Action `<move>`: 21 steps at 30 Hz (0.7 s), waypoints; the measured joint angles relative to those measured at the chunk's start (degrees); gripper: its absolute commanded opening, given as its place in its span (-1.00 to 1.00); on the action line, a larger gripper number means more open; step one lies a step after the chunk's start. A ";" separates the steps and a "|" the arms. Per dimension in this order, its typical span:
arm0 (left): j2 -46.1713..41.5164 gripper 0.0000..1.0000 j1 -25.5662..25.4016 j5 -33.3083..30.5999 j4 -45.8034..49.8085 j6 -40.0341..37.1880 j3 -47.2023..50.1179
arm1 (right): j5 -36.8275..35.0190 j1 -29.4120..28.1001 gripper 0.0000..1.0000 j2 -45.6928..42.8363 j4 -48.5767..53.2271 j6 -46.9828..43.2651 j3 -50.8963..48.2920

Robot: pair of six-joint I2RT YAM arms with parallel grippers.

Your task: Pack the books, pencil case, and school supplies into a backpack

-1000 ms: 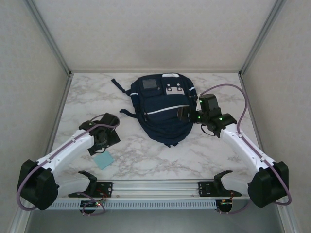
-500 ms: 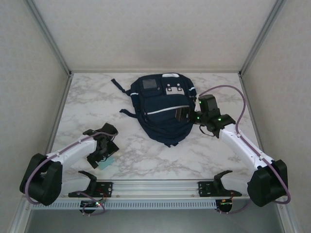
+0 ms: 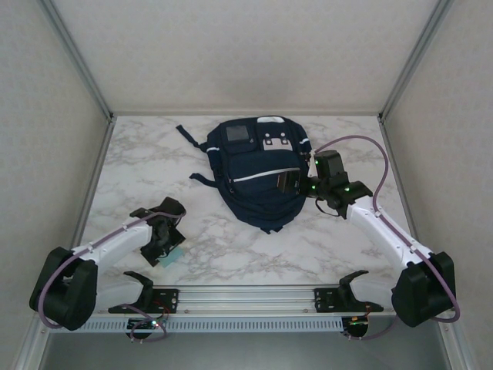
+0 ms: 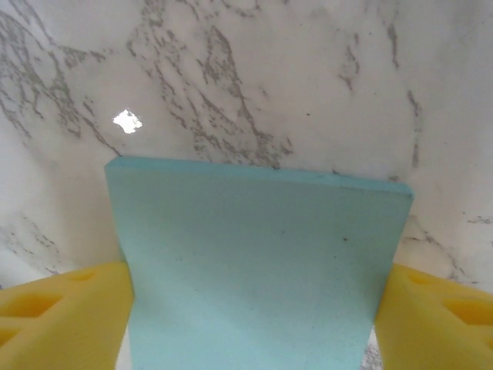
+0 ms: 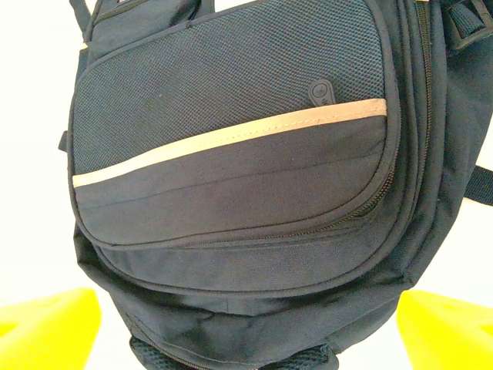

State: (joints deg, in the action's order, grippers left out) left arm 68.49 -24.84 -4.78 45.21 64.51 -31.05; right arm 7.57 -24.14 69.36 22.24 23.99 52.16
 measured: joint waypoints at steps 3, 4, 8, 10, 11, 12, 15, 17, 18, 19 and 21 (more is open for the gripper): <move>-0.76 0.02 0.00 0.33 -1.53 0.15 0.00 | 0.00 0.00 0.98 0.52 -0.26 0.26 0.00; -0.79 0.01 0.00 0.44 -2.14 0.26 -0.04 | 0.00 0.00 0.98 0.72 -0.26 0.46 0.00; 0.33 -0.02 0.00 0.48 -2.73 0.26 -0.70 | 0.02 -0.02 0.97 0.94 -0.26 0.83 0.00; 1.40 0.09 0.00 0.48 -2.49 0.22 -1.33 | 0.02 -0.02 0.98 0.94 -0.28 0.87 0.00; 1.81 0.24 0.00 0.48 -2.29 0.09 -1.57 | 0.00 0.00 0.98 0.94 -0.28 0.87 0.00; 2.16 0.41 0.07 0.66 -2.25 -0.09 -1.79 | 0.00 -0.02 0.97 0.94 -0.31 0.87 0.00; 3.30 0.83 0.22 1.64 -3.02 -0.37 -3.02 | 0.00 -0.02 0.98 0.94 -0.42 0.87 0.00; 4.50 0.95 0.22 2.12 -2.91 -1.31 -4.24 | 0.00 -0.02 0.98 0.98 -0.44 0.87 0.00; 5.29 0.99 0.22 2.21 -2.51 -1.86 -5.16 | 0.02 -0.02 0.98 1.03 -0.44 0.87 0.00; 5.73 1.00 0.22 2.25 -2.08 -2.19 -5.84 | 0.00 -0.02 0.98 1.05 -0.44 0.87 0.00; 6.14 1.00 0.26 2.19 -0.66 -3.10 -7.37 | 0.02 -0.02 0.98 1.27 -0.46 0.87 0.00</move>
State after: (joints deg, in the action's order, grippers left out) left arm 74.63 -24.58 -2.59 44.56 61.41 -38.41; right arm 7.60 -24.16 70.63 21.78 24.86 52.16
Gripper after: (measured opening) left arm 0.996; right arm 0.988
